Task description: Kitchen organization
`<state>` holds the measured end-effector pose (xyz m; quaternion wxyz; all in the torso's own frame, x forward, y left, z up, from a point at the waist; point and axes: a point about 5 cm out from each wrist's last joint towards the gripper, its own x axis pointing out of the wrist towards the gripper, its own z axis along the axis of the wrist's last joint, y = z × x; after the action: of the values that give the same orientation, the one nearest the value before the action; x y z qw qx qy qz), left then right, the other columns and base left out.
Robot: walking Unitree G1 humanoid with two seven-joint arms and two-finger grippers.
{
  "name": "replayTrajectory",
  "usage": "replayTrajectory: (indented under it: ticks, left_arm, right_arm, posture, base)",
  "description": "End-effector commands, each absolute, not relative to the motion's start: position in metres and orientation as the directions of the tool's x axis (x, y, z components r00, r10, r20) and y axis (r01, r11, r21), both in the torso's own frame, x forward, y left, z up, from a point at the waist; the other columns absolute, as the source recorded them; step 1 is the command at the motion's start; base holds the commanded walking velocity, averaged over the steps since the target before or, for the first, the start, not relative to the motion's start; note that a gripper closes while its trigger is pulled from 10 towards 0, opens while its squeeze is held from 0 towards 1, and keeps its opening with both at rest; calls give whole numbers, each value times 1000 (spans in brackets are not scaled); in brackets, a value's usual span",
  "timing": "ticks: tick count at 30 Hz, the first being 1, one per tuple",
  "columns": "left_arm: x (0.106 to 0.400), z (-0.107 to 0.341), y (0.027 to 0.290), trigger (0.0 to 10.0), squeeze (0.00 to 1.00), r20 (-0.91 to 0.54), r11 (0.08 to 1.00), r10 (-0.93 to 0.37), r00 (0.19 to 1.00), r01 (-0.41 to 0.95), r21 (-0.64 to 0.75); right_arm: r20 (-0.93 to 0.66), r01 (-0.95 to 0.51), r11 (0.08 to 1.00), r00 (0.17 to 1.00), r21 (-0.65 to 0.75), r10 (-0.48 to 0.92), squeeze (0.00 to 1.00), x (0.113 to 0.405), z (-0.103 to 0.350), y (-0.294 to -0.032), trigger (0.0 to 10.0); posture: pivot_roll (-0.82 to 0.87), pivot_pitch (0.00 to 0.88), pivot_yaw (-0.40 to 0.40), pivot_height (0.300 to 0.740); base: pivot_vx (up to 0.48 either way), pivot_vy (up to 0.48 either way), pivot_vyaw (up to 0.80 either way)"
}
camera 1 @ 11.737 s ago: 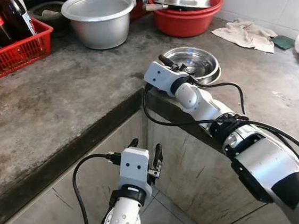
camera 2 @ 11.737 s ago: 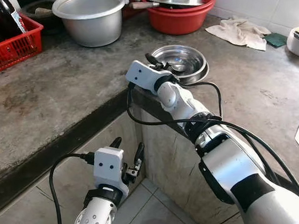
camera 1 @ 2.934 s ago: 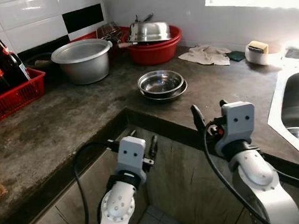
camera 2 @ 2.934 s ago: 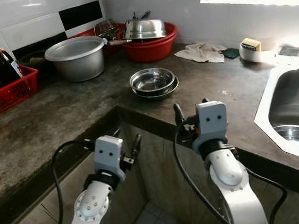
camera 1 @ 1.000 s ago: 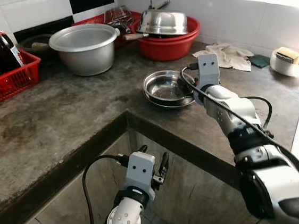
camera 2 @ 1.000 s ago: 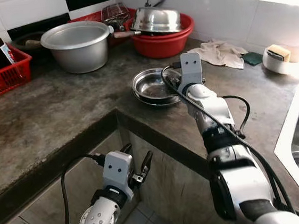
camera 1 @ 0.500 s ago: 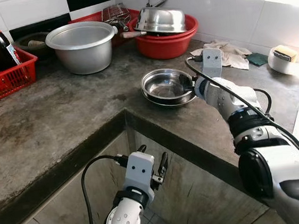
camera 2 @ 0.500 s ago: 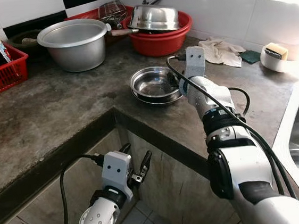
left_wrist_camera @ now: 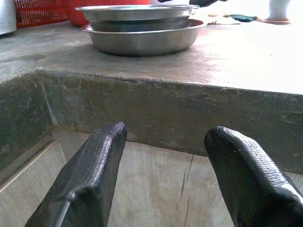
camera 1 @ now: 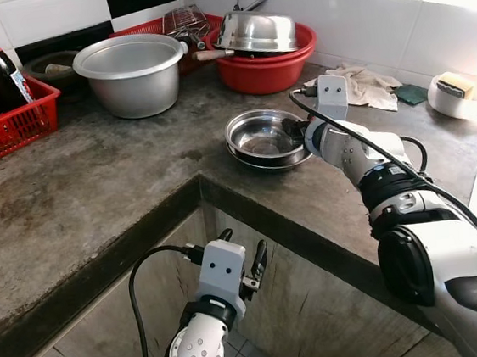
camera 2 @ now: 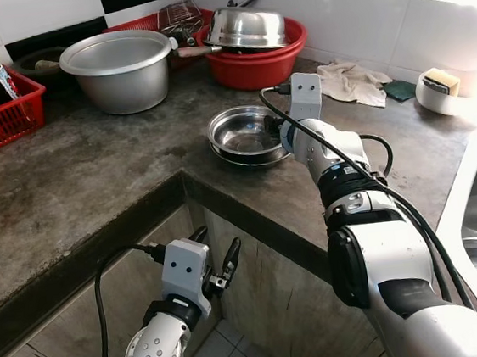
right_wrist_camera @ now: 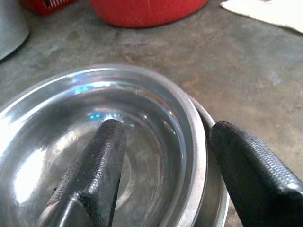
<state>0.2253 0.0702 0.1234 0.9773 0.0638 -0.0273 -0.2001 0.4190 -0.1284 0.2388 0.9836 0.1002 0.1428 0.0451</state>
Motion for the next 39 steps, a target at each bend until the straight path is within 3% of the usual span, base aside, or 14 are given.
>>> replayTrajectory:
  ticks: [1,27,28,39]
  left_arm:
    - [225,123,69,10000,0,24,911,-396,918,389,137]
    - [227,122,70,10000,0,21,917,-380,925,374,142]
    - [227,122,70,10000,0,22,916,-381,924,374,143]
    - [228,122,70,10000,0,22,919,-374,927,367,144]
  right_arm:
    - [-275,-66,978,954,199,120,0,420,245,-129,10000]
    - [-433,-66,946,878,317,206,0,415,222,-119,9843]
    - [-445,-49,942,872,333,203,0,415,221,-120,0]
    - [-475,30,884,851,466,222,0,413,215,-121,0]
  posture:
    - [194,47,-104,740]
    - [191,55,-104,740]
    - [191,56,-107,740]
    - [191,59,-106,740]
  base:
    - [0,0,0]
    - [0,0,0]
    - [0,0,0]
    - [0,0,0]
